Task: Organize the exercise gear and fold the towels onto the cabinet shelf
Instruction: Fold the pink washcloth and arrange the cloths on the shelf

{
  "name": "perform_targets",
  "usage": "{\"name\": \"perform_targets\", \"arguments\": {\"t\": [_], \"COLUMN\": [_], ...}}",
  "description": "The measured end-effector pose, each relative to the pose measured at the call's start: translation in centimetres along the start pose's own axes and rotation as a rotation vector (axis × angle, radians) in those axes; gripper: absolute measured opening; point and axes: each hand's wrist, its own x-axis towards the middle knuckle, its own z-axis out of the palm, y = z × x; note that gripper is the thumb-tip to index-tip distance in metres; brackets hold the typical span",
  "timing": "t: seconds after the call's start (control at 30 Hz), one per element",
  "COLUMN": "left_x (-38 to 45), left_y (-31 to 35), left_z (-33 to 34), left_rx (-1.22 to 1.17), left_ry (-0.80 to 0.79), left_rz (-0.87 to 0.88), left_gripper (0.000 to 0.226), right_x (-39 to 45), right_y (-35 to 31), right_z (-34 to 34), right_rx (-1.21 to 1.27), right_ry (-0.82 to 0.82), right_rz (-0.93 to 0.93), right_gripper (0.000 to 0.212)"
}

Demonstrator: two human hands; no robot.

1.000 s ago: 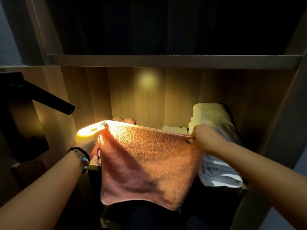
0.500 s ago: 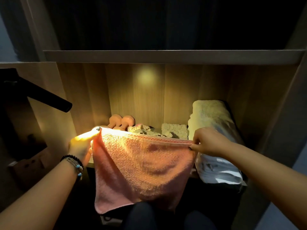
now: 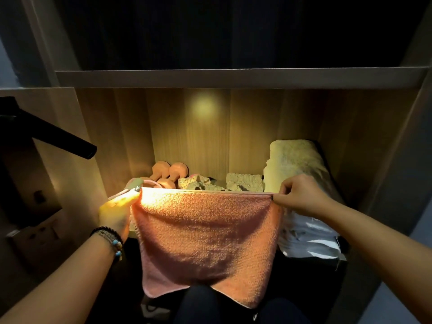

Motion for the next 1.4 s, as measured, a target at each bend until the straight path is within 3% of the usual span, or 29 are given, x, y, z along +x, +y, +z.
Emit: {"name": "perform_targets", "arguments": {"t": [0.13,0.23,0.33,0.43,0.57,0.7,0.83,0.93,1.03,1.1,1.17,1.27,1.4], "left_x": [0.7,0.2,-0.5,-0.5,-0.6,-0.3,-0.5,-1.4,-2.8,-4.1,-6.1,-7.7,-9.8], "left_y": [-0.4,-0.9,-1.5,-1.9,-1.3,-0.7,-0.9,-0.5,0.2,1.1,1.9,2.7,3.3], "left_z": [-0.2,0.2,0.5,0.6,1.2,1.4,2.4,3.0,4.1,5.1,6.3,7.7,8.9], "left_rx": [0.025,0.111,0.105,0.112,0.137,0.248,0.282,0.257,0.146,0.107,0.125,0.135,0.15], "left_ry": [0.123,0.166,0.15,0.02,-0.073,0.032,0.128,0.055,-0.075,-0.154,-0.256,-0.393,-0.459], "left_rz": [-0.028,0.058,0.093,0.044,-0.004,0.094,0.057,-0.034,-0.16,-0.143,-0.088,-0.099,-0.058], "left_gripper": [0.035,0.03,0.036,0.041,0.025,0.025,0.02,0.006,0.026,0.011,0.014,0.027,0.025], "right_x": [-0.4,-1.0,-1.3,-1.2,-1.2,-1.0,-0.9,-0.9,-1.1,-1.4,-1.7,-2.2,-2.7], "right_y": [-0.5,-0.5,-0.4,-0.1,0.3,-0.8,-2.6,-3.7,-4.3,-4.7,-5.0,-5.8,-6.6], "right_z": [0.0,-0.1,0.1,-0.1,-0.7,-0.8,-0.8,-0.8,-0.8,-0.6,-0.2,0.4,0.2], "right_rx": [0.116,0.192,0.251,0.349,0.437,0.524,0.661,0.655,0.599,0.558,0.423,0.152,0.202], "right_ry": [0.025,-0.004,0.032,0.08,0.067,0.04,-0.02,-0.02,-0.086,-0.217,-0.286,-0.232,-0.244], "right_rz": [-0.025,-0.054,-0.042,0.005,0.043,0.095,0.051,0.009,0.024,0.033,-0.012,-0.131,-0.186], "right_gripper": [0.015,0.015,0.016,0.005,0.019,0.035,0.041,0.04,0.027,0.016,0.016,0.02,0.011]}}
